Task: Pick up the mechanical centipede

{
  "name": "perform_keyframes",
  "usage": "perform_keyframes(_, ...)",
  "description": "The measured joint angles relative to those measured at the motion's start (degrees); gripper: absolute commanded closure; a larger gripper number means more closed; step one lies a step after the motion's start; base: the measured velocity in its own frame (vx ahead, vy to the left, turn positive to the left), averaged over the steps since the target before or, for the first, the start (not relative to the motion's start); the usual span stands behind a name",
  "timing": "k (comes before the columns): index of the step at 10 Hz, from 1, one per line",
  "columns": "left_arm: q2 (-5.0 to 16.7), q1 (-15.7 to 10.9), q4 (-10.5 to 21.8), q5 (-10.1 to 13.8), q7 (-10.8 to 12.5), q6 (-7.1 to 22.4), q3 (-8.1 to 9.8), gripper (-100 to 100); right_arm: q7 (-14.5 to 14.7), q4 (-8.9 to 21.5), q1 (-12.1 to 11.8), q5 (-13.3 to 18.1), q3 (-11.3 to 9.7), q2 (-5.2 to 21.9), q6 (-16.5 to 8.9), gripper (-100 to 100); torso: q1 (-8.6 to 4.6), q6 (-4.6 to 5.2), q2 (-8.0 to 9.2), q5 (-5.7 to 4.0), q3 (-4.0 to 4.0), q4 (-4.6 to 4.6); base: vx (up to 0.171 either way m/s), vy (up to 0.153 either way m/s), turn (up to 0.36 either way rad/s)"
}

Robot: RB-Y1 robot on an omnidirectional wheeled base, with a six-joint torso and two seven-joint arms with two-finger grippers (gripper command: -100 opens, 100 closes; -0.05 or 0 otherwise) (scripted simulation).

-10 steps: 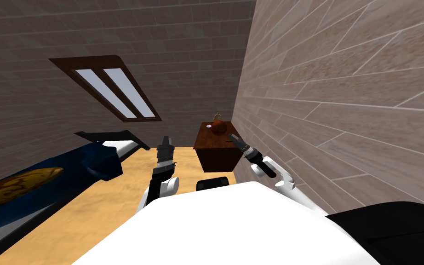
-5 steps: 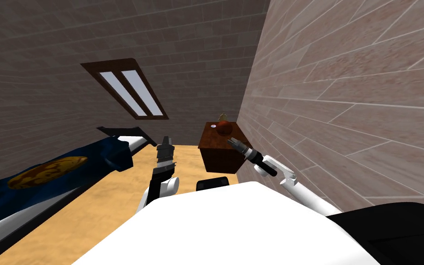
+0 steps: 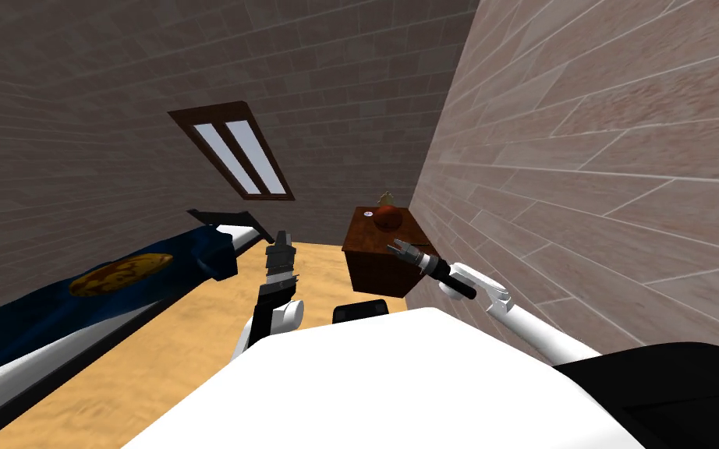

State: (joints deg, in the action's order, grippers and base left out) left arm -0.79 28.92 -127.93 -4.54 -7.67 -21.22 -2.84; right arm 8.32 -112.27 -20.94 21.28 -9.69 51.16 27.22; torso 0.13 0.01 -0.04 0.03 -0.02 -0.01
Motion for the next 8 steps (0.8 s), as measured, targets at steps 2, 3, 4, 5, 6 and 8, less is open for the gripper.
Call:
perform_keyframes(2,0.00,0.00,0.00,0.00,0.00,0.00,0.00,0,-0.02,2.77,1.03,0.83,-0.75,3.78,1.15,-100,0.00,0.00,-0.06,0.01,-0.03,-0.01,0.033,0.029,0.147)
perform_keyframes(3,0.00,0.01,0.00,0.00,0.00,0.00,0.01,0,0.08,3.51,1.36,1.38,-1.39,5.46,1.43,-100,-0.01,0.04,-0.03,0.00,-0.02,-0.01,0.032,0.033,0.220)
perform_keyframes(4,0.00,0.00,0.00,0.00,0.00,0.00,0.00,0,0.19,4.18,1.05,2.06,-1.81,7.63,1.74,-100,0.01,0.01,-0.04,0.01,-0.03,-0.01,0.032,0.023,0.086)
perform_keyframes(5,0.00,0.01,0.00,0.00,0.00,0.00,0.01,0,0.64,5.77,1.30,2.59,-2.33,8.97,2.64,-100,-0.02,0.06,-0.03,0.00,-0.02,-0.01,0.050,0.039,0.214)
perform_keyframes(6,0.00,0.00,0.00,0.00,0.00,0.00,0.00,0,1.23,7.31,0.98,3.39,-2.88,10.51,3.71,-100,0.03,0.01,-0.09,0.01,-0.05,-0.02,0.041,0.022,0.087)
perform_keyframes(8,0.00,0.01,0.00,0.00,0.00,0.00,0.01,0,1.29,8.16,1.42,3.99,-3.58,13.18,4.08,-100,-0.06,0.07,0.01,-0.01,0.00,0.00,0.026,0.016,0.066)
